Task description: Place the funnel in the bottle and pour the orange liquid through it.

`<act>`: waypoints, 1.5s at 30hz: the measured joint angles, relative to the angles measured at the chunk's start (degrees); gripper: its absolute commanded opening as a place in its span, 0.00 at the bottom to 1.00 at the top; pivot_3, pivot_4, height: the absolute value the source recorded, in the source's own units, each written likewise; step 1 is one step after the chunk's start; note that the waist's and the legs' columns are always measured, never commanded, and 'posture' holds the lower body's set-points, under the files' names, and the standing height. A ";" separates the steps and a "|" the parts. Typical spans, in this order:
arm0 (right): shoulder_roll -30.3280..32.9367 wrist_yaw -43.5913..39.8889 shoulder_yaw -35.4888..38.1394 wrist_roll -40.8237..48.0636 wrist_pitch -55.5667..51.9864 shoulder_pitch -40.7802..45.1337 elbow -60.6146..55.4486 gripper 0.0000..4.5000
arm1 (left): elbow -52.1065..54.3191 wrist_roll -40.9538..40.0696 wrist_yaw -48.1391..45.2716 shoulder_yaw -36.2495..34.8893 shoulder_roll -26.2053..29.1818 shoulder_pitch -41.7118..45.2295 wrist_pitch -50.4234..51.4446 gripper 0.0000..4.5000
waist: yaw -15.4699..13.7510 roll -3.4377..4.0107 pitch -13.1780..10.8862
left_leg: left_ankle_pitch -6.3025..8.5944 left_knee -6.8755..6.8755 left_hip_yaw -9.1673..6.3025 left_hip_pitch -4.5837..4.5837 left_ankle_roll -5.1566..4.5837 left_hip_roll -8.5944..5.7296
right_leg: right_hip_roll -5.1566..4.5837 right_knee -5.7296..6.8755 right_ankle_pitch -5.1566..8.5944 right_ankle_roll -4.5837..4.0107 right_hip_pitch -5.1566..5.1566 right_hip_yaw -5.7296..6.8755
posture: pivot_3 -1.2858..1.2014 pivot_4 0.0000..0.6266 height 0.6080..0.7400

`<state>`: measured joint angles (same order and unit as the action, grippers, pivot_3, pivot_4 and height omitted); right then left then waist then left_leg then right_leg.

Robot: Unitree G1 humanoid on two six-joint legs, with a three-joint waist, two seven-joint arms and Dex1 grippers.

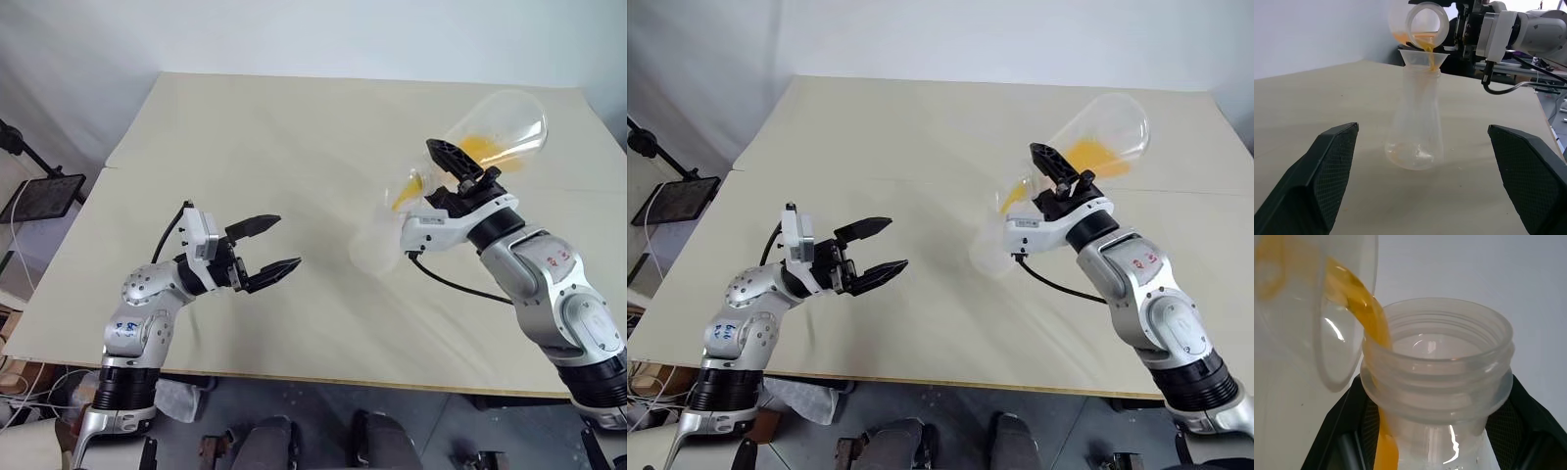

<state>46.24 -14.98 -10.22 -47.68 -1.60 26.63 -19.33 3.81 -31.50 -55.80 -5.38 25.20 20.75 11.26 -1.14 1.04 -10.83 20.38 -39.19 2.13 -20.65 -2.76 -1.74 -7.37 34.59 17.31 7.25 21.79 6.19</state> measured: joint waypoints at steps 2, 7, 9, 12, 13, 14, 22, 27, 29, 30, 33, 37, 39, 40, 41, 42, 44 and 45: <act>0.00 0.51 0.01 -0.80 0.67 0.07 0.00 0.55 | 0.00 0.04 0.02 0.00 -0.04 0.02 0.00 1.00 | 0.00 0.00 0.00 | 0.00 0.00 0.00 0.00 0.00 0.00 | 0.00 0.00 0.00 0.00 0.00 -0.01 | 0.52 0.24 1.00; -0.06 0.73 0.01 -1.09 1.79 0.07 0.09 0.55 | -0.01 0.14 0.17 0.00 -0.16 0.78 -0.01 1.00 | -0.03 0.00 0.00 | 0.00 0.00 0.00 0.00 0.00 0.00 | 0.00 0.00 0.00 0.00 0.00 0.00 | 0.52 0.24 1.00; -0.06 0.73 0.01 -1.65 1.89 0.07 0.56 0.55 | -0.01 0.16 0.25 0.00 -0.29 0.98 -0.06 1.00 | 0.01 0.00 0.00 | 0.00 0.00 0.00 0.00 0.00 0.00 | 0.00 0.00 0.00 0.00 0.00 0.00 | 0.52 0.24 1.00; -0.06 0.73 0.02 -2.07 2.22 0.07 1.27 0.55 | -0.01 0.21 0.35 0.02 -0.42 0.98 -0.07 1.00 | 0.04 0.00 0.00 | 0.00 0.00 0.00 0.00 0.00 0.00 | 0.01 0.00 0.00 0.00 0.00 0.00 | 0.52 0.24 1.00; -0.06 0.74 0.07 -2.19 2.52 0.07 1.37 0.55 | -0.01 0.23 0.42 0.02 -0.45 0.98 -0.07 1.00 | 0.05 0.00 0.00 | 0.00 0.00 0.00 0.00 0.00 0.00 | 0.01 0.00 0.00 0.00 0.00 0.00 | 0.52 0.24 1.00; -0.06 0.74 0.18 -2.30 2.73 0.07 1.39 0.55 | -0.01 0.23 0.50 0.02 -0.47 0.98 -0.07 1.00 | 0.05 0.00 0.00 | 0.00 0.00 0.00 0.00 0.00 0.00 | 0.01 0.00 0.00 0.00 0.00 0.00 | 0.52 0.24 1.00; -0.06 1.79 1.87 -3.45 3.65 0.15 1.64 0.55 | 0.00 0.24 0.90 0.25 -0.57 0.99 -0.07 1.00 | 0.07 0.00 0.00 | 0.00 0.00 0.00 0.00 0.01 0.01 | 0.02 0.00 0.00 0.00 0.00 -0.01 | 0.52 0.24 1.00; -0.06 1.86 1.87 -3.99 4.23 0.15 1.75 0.55 | 0.02 0.24 1.18 0.26 -0.58 0.99 -0.07 1.00 | 0.07 0.00 0.00 | -0.01 0.00 0.00 0.00 0.01 0.01 | 0.01 0.00 0.00 0.00 0.00 -0.01 | 0.52 0.24 1.00; -0.06 1.86 1.87 -4.01 4.37 0.15 1.81 0.55 | 0.04 0.24 1.26 0.27 -0.58 0.99 -0.07 1.00 | 0.07 0.00 0.00 | -0.01 0.00 0.00 0.00 0.01 0.01 | 0.01 0.00 0.00 0.00 0.00 -0.01 | 0.52 0.24 1.00; -0.06 1.86 1.87 -4.01 4.44 0.15 1.83 0.55 | 0.06 0.24 1.30 0.27 -0.58 0.99 -0.06 1.00 | 0.07 0.00 0.00 | -0.01 0.00 0.00 0.00 0.01 0.01 | 0.01 0.00 0.00 0.00 0.00 -0.01 | 0.52 0.24 1.00; -0.06 1.86 1.87 -4.05 4.70 0.15 1.89 0.55 | 0.13 0.24 1.41 0.27 -0.60 0.99 -0.06 1.00 | 0.08 0.00 0.00 | -0.01 0.00 0.00 0.00 0.01 0.01 | 0.02 0.00 0.00 0.00 0.00 -0.01 | 0.52 0.24 1.00; -0.06 1.94 1.87 -4.22 5.28 0.15 2.16 0.55 | 0.14 0.24 1.51 0.28 -0.60 0.99 -0.06 1.00 | 0.08 0.00 0.00 | -0.01 0.00 0.00 0.00 0.01 0.01 | 0.01 0.00 0.00 0.00 0.00 -0.01 | 0.52 0.24 1.00; -0.06 2.04 1.87 -4.65 5.50 0.15 2.39 0.55 | 0.15 0.24 1.60 0.28 -0.60 0.99 -0.06 1.00 | 0.08 0.00 0.00 | -0.01 0.00 0.00 0.00 0.01 0.01 | 0.01 0.00 0.00 0.00 0.00 -0.01 | 0.52 0.24 1.00; -0.06 2.09 1.87 -4.80 5.55 0.15 2.60 0.55 | 0.16 0.24 1.68 0.28 -0.60 0.99 -0.06 1.00 | 0.08 0.00 0.00 | -0.01 0.00 0.00 0.00 0.01 0.01 | 0.01 0.00 0.00 0.00 0.00 -0.01 | 0.52 0.24 1.00; -0.06 2.12 1.87 -5.05 5.58 0.15 2.80 0.55 | 0.17 0.24 1.81 0.28 -0.60 0.99 -0.06 1.00 | 0.07 0.00 0.00 | -0.01 0.00 0.00 0.00 0.01 0.01 | 0.01 0.00 0.00 0.00 0.00 -0.01 | 0.52 0.24 1.00; -0.06 2.18 1.87 -5.22 5.61 0.15 2.97 0.55 | 0.18 0.24 1.93 0.28 -0.60 0.99 -0.05 1.00 | 0.08 0.00 0.00 | -0.01 0.00 0.00 0.00 0.01 0.01 | 0.01 0.00 0.00 0.00 0.00 -0.01 | 0.52 0.24 1.00; -0.06 2.44 1.87 -5.36 5.80 0.18 3.15 0.55 | 0.28 0.24 2.00 0.29 -0.62 0.99 -0.05 1.00 | 0.08 0.00 0.00 | -0.01 0.00 0.00 0.00 0.01 0.01 | 0.01 0.00 0.00 0.00 0.00 -0.02 | 0.52 0.24 1.00; -0.06 2.68 1.87 -5.42 6.09 0.29 3.33 0.55 | 0.34 0.24 2.03 0.30 -0.63 0.99 -0.05 1.00 | 0.10 0.00 0.00 | -0.01 0.00 0.00 0.00 0.01 0.01 | 0.01 0.00 0.00 0.00 0.00 -0.01 | 0.52 0.24 1.00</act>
<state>46.18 -12.30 -8.35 -53.10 4.49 26.93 -16.00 4.14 -31.26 -53.77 -5.08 24.57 21.74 11.21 -1.04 1.04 -10.83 20.37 -39.19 2.13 -20.65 -2.75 -1.73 -7.36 34.60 17.31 7.25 21.79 6.18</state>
